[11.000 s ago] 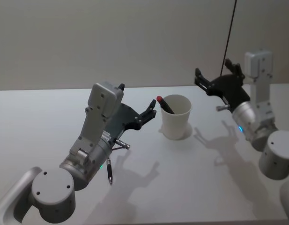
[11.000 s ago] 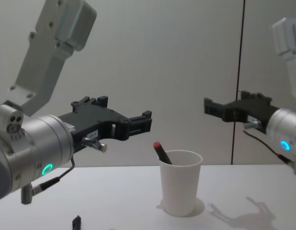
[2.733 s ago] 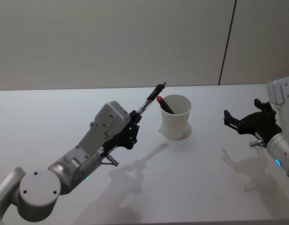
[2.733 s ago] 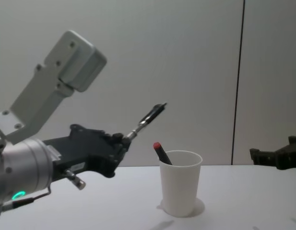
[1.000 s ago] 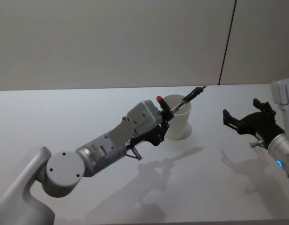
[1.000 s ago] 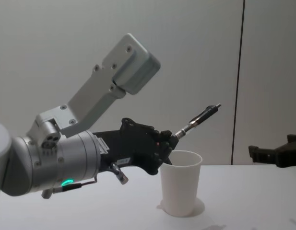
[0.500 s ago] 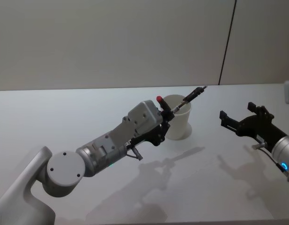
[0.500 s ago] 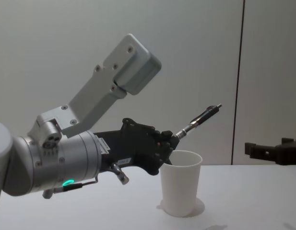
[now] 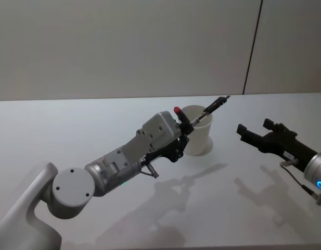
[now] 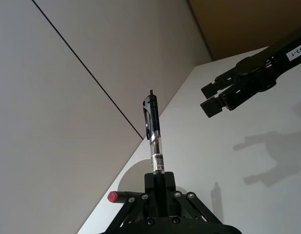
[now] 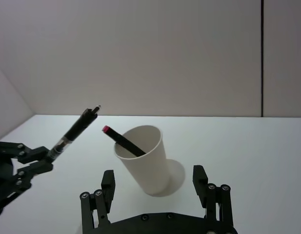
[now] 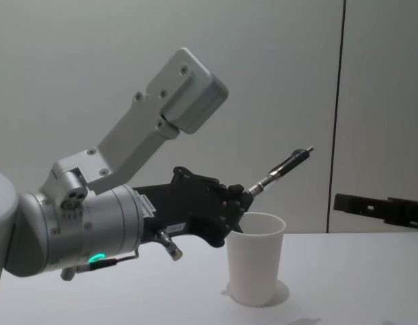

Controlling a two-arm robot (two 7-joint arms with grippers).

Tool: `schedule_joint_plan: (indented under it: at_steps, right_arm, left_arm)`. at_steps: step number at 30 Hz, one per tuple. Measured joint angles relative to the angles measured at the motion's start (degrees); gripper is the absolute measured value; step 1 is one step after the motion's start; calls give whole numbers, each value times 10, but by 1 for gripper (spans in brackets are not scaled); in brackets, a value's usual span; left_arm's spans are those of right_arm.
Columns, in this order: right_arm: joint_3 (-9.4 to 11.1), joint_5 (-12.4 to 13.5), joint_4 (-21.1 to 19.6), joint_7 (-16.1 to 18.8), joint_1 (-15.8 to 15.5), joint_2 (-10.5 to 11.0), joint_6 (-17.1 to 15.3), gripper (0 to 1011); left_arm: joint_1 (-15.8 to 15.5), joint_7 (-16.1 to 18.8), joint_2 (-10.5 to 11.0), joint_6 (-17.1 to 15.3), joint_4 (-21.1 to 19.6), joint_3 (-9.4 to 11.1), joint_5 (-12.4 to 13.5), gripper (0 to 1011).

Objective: Place the pen into the pen holder.

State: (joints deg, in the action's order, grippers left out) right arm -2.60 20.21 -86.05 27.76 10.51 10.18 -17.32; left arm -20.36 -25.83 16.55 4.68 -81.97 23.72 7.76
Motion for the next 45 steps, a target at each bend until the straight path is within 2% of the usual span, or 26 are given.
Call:
schedule_joint_plan:
  at_steps: [1, 9, 10, 12, 22, 35, 45]
  right_arm:
    - [1, 13, 3, 8, 2, 0, -7, 1001]
    - [2, 71, 18, 41, 13, 1, -34, 1001]
    - [2, 71, 18, 41, 13, 1, -34, 1001]
    - [2, 89, 24, 49, 16, 1, -41, 1001]
    - [-2, 147, 41, 58, 29, -7, -59, 1002]
    - [-12, 197, 57, 63, 39, -17, -66, 1001]
    - [-22, 235, 68, 46, 46, -29, -61, 1001]
  left_arm:
    - [0, 0, 0, 0, 0, 0, 0, 127]
    - [0, 0, 0, 0, 0, 0, 0, 127]
    - [0, 0, 0, 0, 0, 0, 0, 127]
    - [0, 0, 0, 0, 0, 0, 0, 127]
    - [0, 0, 0, 0, 0, 0, 0, 127]
    - [0, 0, 0, 0, 0, 0, 0, 127]
    - [0, 0, 0, 0, 0, 0, 0, 127]
